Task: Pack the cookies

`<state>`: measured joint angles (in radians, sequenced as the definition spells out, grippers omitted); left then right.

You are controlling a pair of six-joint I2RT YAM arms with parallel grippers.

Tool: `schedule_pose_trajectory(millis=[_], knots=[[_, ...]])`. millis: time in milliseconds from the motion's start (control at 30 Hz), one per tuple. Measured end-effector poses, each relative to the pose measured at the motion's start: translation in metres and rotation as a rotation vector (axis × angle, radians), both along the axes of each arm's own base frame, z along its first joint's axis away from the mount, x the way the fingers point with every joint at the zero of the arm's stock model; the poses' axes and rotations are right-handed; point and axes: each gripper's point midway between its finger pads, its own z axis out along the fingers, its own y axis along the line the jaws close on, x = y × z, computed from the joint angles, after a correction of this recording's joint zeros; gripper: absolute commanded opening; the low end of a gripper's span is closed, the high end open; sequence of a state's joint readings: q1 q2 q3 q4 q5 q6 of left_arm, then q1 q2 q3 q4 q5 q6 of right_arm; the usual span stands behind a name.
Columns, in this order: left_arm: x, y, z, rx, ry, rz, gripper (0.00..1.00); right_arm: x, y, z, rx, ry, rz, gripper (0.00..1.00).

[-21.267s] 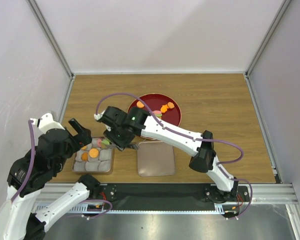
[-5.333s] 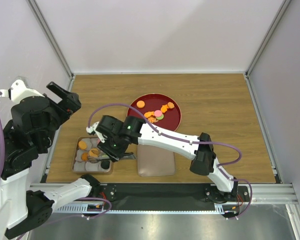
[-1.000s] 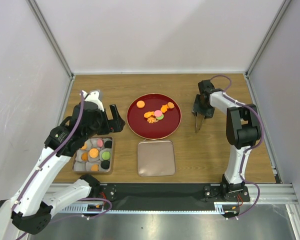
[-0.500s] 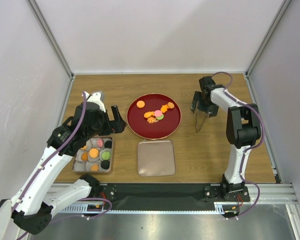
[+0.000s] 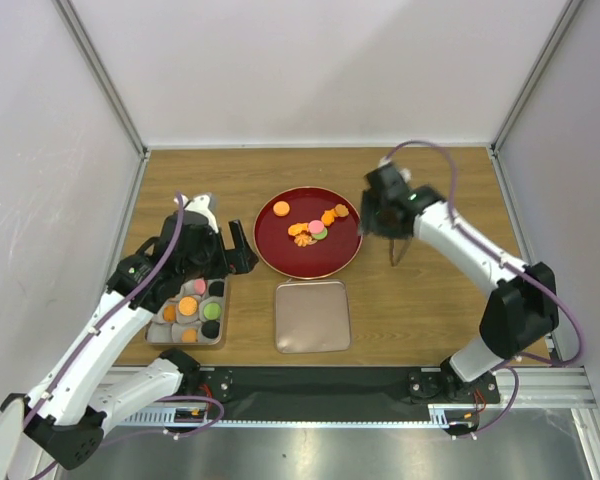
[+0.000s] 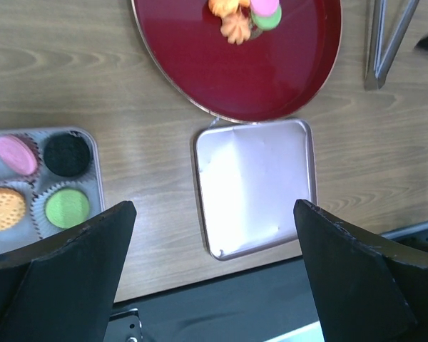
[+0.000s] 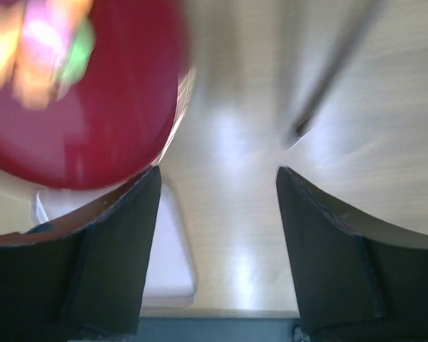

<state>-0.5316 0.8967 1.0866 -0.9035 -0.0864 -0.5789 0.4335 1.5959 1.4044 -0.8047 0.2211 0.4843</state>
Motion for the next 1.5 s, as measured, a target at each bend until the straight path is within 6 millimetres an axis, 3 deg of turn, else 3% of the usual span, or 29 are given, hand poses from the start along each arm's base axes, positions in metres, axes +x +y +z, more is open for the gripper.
schedule_pose_trajectory(millis=[100, 200, 300, 433, 600, 767, 1033, 1233, 1367, 1500], knots=[[-0.003, -0.003, -0.013, -0.015, 0.037, 0.001, 1.0, -0.051, 0.049, -0.017, -0.002, 0.045, 0.14, 0.61], [-0.008, -0.005, -0.029, -0.024, 0.078, 0.003, 0.99, -0.1, 0.075, -0.046, -0.032, 0.126, 0.234, 0.57], [-0.013, -0.006, -0.043, -0.033, 0.116, 0.008, 0.99, -0.134, 0.077, -0.068, -0.07, 0.192, 0.261, 0.55], [-0.02, -0.01, -0.056, -0.061, 0.151, 0.002, 0.99, -0.156, 0.069, -0.079, -0.081, 0.218, 0.251, 0.52], [-0.025, -0.013, -0.066, -0.08, 0.173, -0.005, 0.99, -0.164, 0.068, -0.086, -0.067, 0.216, 0.246, 0.49], [-0.03, -0.018, -0.074, -0.081, 0.189, -0.023, 0.98, -0.167, 0.083, -0.093, -0.051, 0.202, 0.277, 0.48], [-0.029, -0.02, -0.077, -0.085, 0.182, -0.032, 0.99, -0.171, 0.098, -0.126, -0.064, 0.241, 0.285, 0.43], [-0.032, -0.019, -0.086, -0.082, 0.192, -0.035, 0.99, -0.173, 0.097, -0.144, -0.076, 0.263, 0.277, 0.29], [-0.035, -0.021, -0.095, -0.089, 0.203, -0.047, 0.98, -0.171, 0.102, -0.144, -0.056, 0.252, 0.275, 0.1], [-0.037, -0.025, -0.104, -0.094, 0.217, -0.064, 0.99, -0.171, 0.102, -0.142, -0.046, 0.253, 0.27, 0.01]])
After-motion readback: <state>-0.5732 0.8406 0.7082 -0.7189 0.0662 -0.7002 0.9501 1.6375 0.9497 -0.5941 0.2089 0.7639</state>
